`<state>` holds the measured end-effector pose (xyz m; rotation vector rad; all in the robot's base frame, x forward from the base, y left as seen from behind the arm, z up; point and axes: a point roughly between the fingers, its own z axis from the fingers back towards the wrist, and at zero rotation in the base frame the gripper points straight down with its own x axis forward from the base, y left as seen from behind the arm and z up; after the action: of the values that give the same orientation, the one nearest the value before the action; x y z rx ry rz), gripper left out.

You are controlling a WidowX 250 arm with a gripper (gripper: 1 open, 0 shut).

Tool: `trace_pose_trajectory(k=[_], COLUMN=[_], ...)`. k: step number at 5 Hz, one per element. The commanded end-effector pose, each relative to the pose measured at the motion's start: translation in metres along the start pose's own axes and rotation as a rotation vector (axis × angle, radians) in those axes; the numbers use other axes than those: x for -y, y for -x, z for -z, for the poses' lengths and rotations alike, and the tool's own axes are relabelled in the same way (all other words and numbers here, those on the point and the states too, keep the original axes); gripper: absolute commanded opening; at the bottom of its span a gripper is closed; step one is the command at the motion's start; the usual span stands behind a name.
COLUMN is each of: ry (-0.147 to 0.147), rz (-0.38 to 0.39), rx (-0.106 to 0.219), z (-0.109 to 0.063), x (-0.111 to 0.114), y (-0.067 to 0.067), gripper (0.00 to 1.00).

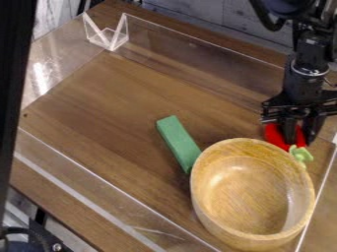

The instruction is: Move the red object to the left side of the table

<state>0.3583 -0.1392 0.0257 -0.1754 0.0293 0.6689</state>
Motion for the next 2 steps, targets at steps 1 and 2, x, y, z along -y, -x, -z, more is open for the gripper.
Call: trace_pose_trajectory(k=[1,2], ry=[0.019,0.024], rz=[0.044,0.071], rx=[0.007,0.007], z=[-0.0138,-0.0203], x=[0.0144,0.0232], y=[0.0073,0.0107], gripper=[0.00,0.00])
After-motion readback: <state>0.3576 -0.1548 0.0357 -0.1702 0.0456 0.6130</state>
